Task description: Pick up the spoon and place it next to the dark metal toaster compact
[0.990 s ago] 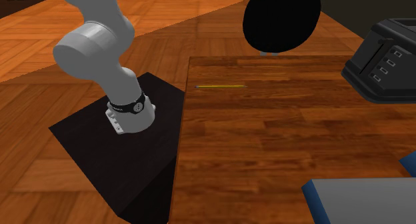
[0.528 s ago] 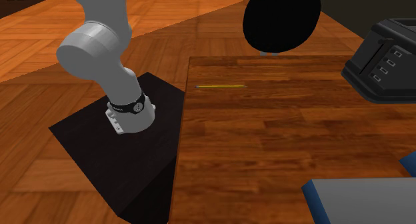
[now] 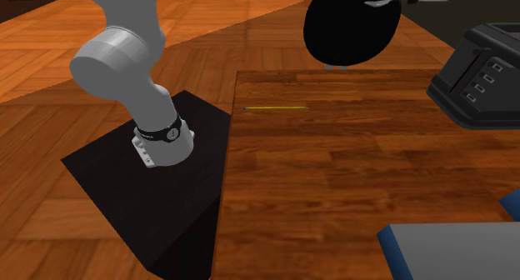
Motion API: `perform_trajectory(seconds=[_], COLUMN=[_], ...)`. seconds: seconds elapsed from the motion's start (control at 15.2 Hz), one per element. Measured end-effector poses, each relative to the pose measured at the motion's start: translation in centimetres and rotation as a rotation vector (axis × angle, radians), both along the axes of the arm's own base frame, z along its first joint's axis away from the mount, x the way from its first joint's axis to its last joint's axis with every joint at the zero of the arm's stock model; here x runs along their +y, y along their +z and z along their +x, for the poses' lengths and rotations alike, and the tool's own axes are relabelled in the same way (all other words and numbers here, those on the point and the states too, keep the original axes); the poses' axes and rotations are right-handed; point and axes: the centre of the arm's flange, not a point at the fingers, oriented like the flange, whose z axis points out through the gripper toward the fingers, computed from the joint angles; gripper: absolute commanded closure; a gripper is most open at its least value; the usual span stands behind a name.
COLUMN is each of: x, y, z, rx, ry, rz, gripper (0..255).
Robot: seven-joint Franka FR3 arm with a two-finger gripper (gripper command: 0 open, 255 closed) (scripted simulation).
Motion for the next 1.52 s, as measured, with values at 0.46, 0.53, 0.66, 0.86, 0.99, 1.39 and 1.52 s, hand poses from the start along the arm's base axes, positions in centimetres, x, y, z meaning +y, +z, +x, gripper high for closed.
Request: perform_trajectory(seconds=[0.46,0.53,0.66,0.86,0.99,1.39,1.52], x=[-0.1,-0.1,0.0,0.0,0.0,-0.1,-0.1], y=[-3.6,-4.1,-5.1,-6.7,-7.7,-11.0,-12.0], z=[-0.1,-0.1,0.0,0.0,0.1,0.0,0.1], rx=[0.0,0.0,0.0,0.0,0.0,0.0,0.0], ry=[0.0,0.0,0.0,0.0,0.0,0.0,0.0], rz=[0.0,0.0,0.0,0.0,0.0,0.0,0.0], gripper=[255,255,255,255,255,255,255])
